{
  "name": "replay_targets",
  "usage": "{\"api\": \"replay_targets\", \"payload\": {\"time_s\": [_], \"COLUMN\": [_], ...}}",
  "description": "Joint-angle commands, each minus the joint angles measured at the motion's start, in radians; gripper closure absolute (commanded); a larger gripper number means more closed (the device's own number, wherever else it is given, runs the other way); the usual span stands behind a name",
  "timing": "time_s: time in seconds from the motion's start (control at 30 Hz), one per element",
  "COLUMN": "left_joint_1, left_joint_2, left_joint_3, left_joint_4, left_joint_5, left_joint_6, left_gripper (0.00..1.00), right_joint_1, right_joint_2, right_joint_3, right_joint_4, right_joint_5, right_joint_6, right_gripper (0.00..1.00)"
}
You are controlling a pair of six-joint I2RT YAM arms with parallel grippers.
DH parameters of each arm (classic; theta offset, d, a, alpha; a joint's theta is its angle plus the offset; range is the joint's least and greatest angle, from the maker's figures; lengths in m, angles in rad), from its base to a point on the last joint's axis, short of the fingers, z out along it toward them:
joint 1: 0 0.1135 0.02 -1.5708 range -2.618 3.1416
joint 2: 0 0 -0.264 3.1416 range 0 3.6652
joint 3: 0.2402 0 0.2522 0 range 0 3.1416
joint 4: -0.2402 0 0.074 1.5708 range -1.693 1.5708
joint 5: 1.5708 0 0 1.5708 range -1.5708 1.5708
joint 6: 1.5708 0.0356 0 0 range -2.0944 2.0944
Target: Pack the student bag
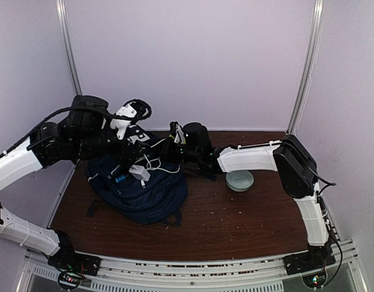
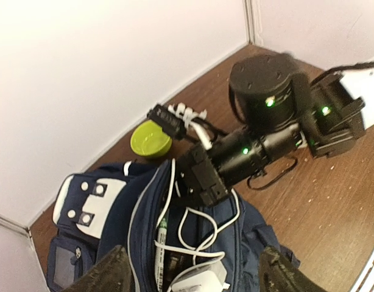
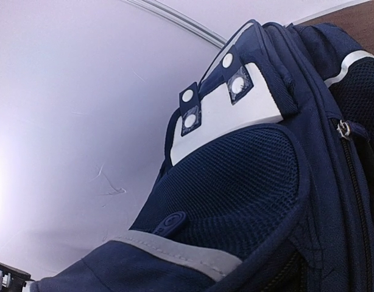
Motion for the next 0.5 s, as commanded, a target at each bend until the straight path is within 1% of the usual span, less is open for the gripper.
{"api": "replay_targets", "payload": {"time_s": [0.0, 0.07, 0.13, 0.2, 0.27, 0.33, 0.47], "left_joint_1": [-0.085, -0.141, -0.181, -0.191, -0.191, -0.188, -0.152], "left_joint_2": [-0.018, 0.017, 0.040, 0.014, -0.020, -0.028, 0.040], "left_joint_3": [-0.010, -0.050, -0.088, -0.159, -0.248, -0.305, -0.313], "left_joint_4": [0.014, -0.023, -0.030, 0.051, 0.163, 0.245, 0.258], "left_joint_5": [0.003, -0.006, -0.039, -0.066, -0.125, -0.227, -0.372], "left_joint_6": [0.124, 0.147, 0.132, 0.112, 0.109, 0.110, 0.094], "left_gripper": [0.31, 0.38, 0.43, 0.46, 0.45, 0.45, 0.43], "right_joint_1": [-0.009, -0.009, -0.009, -0.009, -0.009, -0.008, -0.009], "right_joint_2": [0.032, 0.030, 0.028, 0.025, 0.021, 0.015, -0.009], "right_joint_3": [-0.001, -0.006, -0.009, -0.011, -0.014, -0.015, -0.026], "right_joint_4": [0.003, 0.005, 0.000, -0.005, -0.003, 0.000, 0.007], "right_joint_5": [0.041, 0.037, 0.030, 0.025, 0.018, 0.013, -0.004], "right_joint_6": [0.008, 0.003, -0.007, -0.016, -0.020, -0.028, -0.045], "right_gripper": [1.00, 1.00, 1.00, 1.00, 1.00, 1.00, 1.00]}}
